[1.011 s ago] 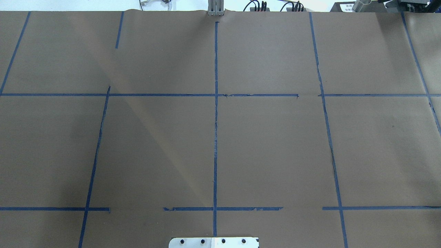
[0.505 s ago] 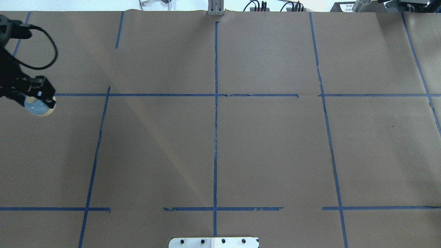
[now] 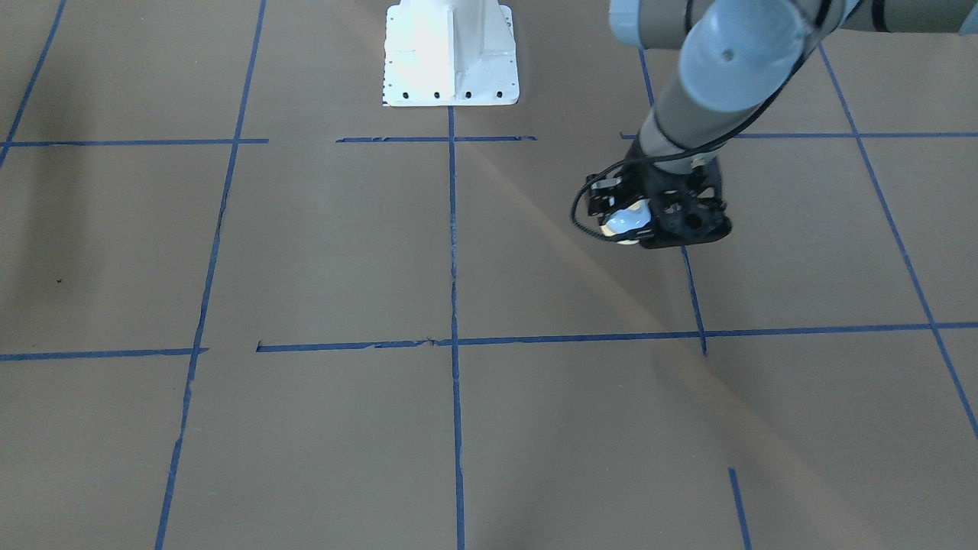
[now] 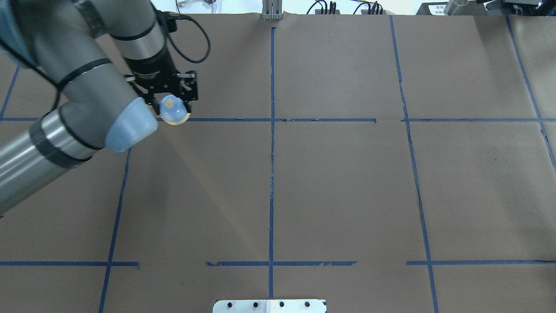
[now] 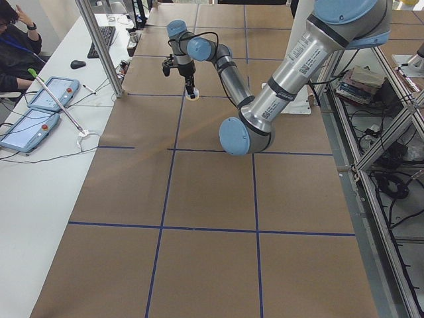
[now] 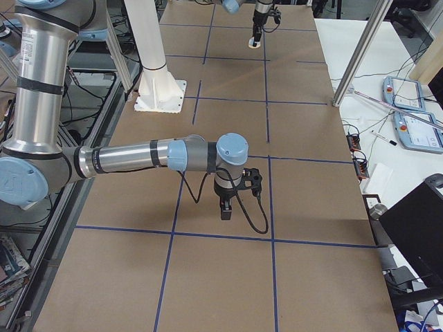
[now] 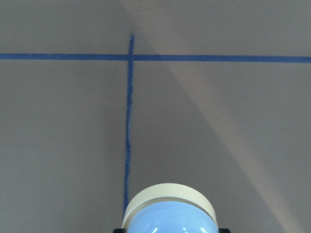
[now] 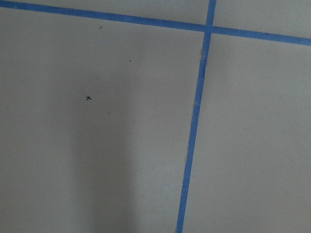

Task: Place and press bell with both arms
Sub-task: 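Carry the white-and-blue bell in the left gripper toward the table center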

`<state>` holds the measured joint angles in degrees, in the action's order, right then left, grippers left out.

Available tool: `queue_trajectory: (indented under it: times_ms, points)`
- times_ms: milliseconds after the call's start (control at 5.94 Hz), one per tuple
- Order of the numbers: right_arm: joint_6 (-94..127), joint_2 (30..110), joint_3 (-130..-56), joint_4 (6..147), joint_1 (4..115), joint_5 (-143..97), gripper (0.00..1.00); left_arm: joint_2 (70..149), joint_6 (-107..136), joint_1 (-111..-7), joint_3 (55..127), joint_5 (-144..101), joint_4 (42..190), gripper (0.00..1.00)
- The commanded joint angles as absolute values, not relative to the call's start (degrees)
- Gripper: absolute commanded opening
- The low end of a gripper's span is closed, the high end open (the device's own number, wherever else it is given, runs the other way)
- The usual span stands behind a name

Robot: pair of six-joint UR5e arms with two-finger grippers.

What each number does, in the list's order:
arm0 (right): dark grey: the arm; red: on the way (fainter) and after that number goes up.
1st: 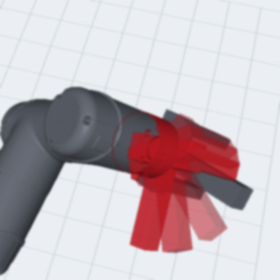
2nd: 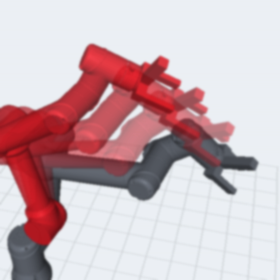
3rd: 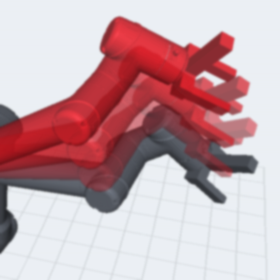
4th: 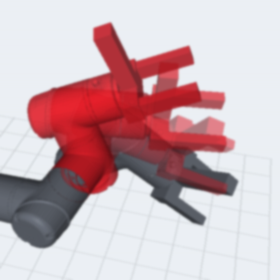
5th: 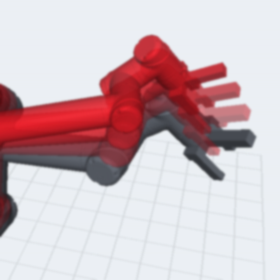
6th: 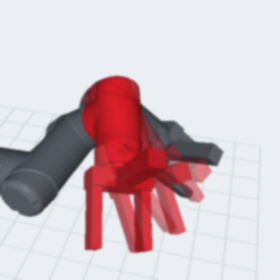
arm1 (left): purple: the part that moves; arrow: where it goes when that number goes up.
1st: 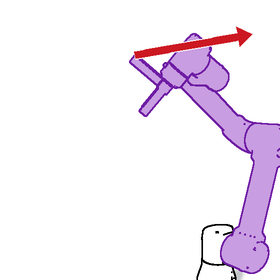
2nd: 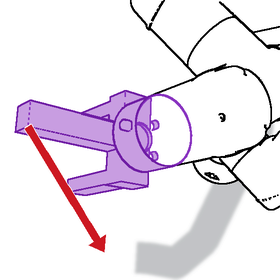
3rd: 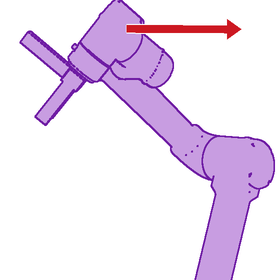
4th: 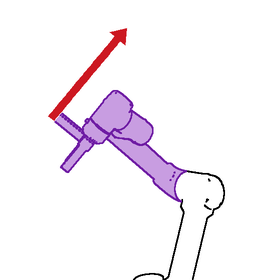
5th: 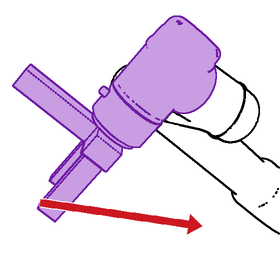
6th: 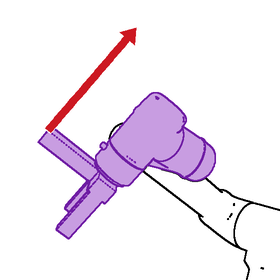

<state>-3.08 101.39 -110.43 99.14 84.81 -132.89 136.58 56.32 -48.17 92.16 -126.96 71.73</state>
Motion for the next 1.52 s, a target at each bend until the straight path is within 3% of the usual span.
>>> queue_trajectory:
  times_ms: [0,337,674,842,1011,1179,1347]
  points:
    - [-3.08,101.34,-110.39,99.14,84.73,-132.89,1.0,148.91,65.52,-42.84,68.67,-121.42,87.38,0.0]
    - [-3.08,101.25,-109.87,99.14,84.73,-132.89,1.0,154.3,69.59,-38.52,55.79,-116.14,96.83,0.0]
    - [-3.08,101.25,-109.69,99.14,84.73,-132.8,1.0,154.95,69.7,-36.57,53.71,-115.23,98.87,0.0]
    - [-3.08,101.16,-109.25,99.14,84.73,-132.89,1.0,155.04,69.7,-36.39,52.31,-115.22,100.53,0.07]
    - [-3.08,101.16,-109.25,99.14,84.73,-132.89,1.0,155.04,69.96,-36.3,52.12,-115.22,100.89,0.59]
    - [-3.08,101.16,-109.25,99.14,84.73,-132.89,1.0,155.13,69.61,-36.3,52.29,-115.22,100.81,1.0]
    - [-3.08,101.16,-109.25,99.05,84.73,-132.89,1.0,155.13,69.35,-36.65,53.43,-115.49,100.2,1.0]
